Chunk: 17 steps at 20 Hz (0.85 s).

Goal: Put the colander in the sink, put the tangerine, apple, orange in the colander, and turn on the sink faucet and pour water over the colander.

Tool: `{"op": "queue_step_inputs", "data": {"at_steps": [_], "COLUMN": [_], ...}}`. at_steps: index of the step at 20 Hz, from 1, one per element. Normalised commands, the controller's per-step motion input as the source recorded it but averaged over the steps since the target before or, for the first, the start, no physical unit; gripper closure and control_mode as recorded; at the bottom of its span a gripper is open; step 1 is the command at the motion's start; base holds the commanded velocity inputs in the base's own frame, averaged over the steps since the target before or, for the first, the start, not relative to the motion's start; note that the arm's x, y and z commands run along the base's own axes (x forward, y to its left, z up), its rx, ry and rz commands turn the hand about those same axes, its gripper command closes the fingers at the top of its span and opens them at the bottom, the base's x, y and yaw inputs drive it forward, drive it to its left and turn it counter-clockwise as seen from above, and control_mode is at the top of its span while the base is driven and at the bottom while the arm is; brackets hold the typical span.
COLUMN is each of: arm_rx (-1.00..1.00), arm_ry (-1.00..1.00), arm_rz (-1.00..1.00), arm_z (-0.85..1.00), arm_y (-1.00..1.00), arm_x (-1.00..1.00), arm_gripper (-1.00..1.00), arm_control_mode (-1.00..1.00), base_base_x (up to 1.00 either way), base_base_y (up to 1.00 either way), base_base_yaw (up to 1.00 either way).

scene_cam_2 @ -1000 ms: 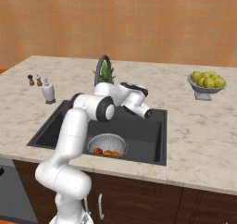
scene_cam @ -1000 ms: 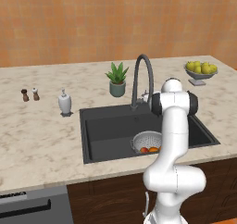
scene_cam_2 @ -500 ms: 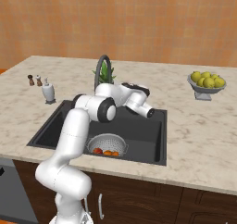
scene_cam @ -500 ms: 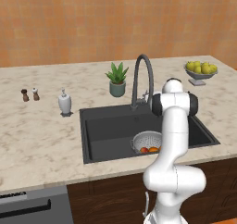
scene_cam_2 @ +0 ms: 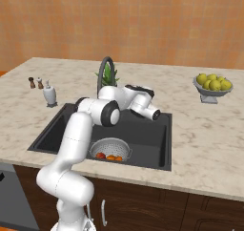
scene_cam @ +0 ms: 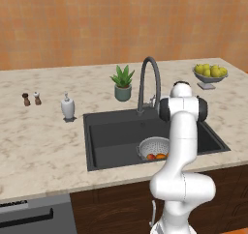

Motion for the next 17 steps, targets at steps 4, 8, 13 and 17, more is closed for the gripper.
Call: {"op": "queue_step_inputs", "data": {"at_steps": [4,8,13,17], "arm_rx": [0.0,0.0,0.01,0.03], "arm_ry": [0.03,0.02,0.0,0.03], "arm_rz": [0.0,0.0,0.0,0.0], "arm_z": [0.0,0.0,0.0,-0.03], "arm_y": [-0.51,-0.44,-0.37,-0.39], "arm_x": [0.05,0.03,-0.02,0.0], "arm_gripper": [1.0,1.0,1.0,1.0], "arm_control_mode": [-1.0,-1.0,-1.0,-1.0], "base_base_x": [0.0,0.0,0.0,0.0], "base_base_y": [0.0,0.0,0.0,0.0], "base_base_yaw": [0.0,0.0,0.0,0.0]}}
